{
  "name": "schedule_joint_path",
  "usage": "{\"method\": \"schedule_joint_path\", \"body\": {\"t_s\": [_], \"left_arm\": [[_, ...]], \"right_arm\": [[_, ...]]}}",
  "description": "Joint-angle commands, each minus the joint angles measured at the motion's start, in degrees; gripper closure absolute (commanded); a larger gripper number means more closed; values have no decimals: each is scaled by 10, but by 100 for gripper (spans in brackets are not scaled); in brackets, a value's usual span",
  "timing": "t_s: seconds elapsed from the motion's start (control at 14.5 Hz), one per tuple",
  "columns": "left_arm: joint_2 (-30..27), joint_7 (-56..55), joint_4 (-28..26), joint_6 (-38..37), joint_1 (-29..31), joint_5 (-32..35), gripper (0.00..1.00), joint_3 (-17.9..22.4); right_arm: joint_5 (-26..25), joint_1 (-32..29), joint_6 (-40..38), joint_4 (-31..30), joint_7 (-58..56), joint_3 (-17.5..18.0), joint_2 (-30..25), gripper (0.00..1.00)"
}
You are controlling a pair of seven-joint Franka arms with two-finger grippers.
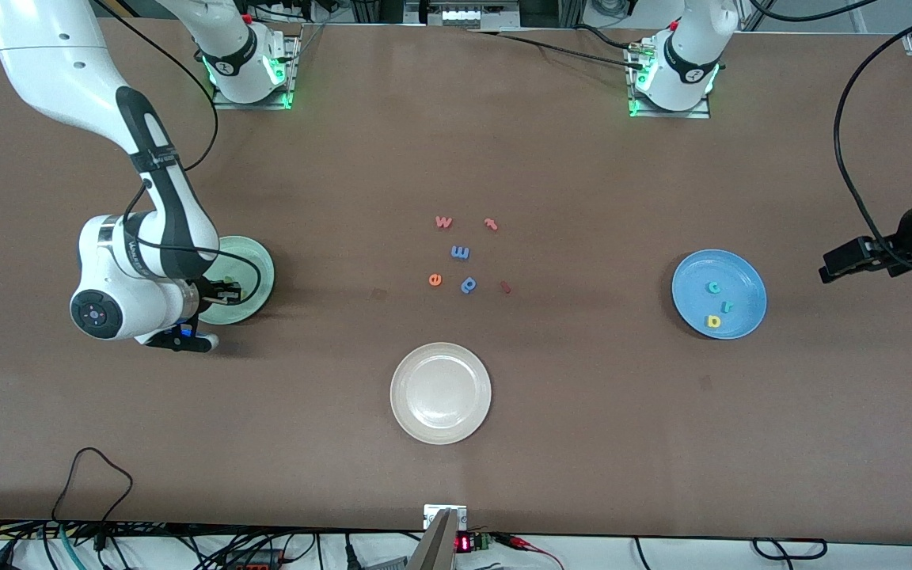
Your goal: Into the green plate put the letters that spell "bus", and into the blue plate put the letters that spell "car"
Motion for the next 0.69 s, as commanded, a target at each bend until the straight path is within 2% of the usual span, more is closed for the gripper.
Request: {"method": "schedule_joint_path", "body": {"t_s": [0.0,0.14,0.28,0.48,0.62], "left_arm": [[-51,15,-60,1,-7,-10,0,9],[-75,15,-94,6,-7,-9,0,4],[-103,15,-137,23,-7,-9,0,-2],[-142,14,-207,61,-7,-9,0,-3],[-145,14,-214,64,-5,-8,0,-10]], "right_arm": [[-1,-11,-1,0,-12,10,3,51],[1,-11,-3,1,-12,10,5,0],[3,-10,-11,5,-12,11,-17,0],[5,-20,-53,8,-14,10,-96,0],[5,-22,-108,7,-34,9,-160,0]]}}
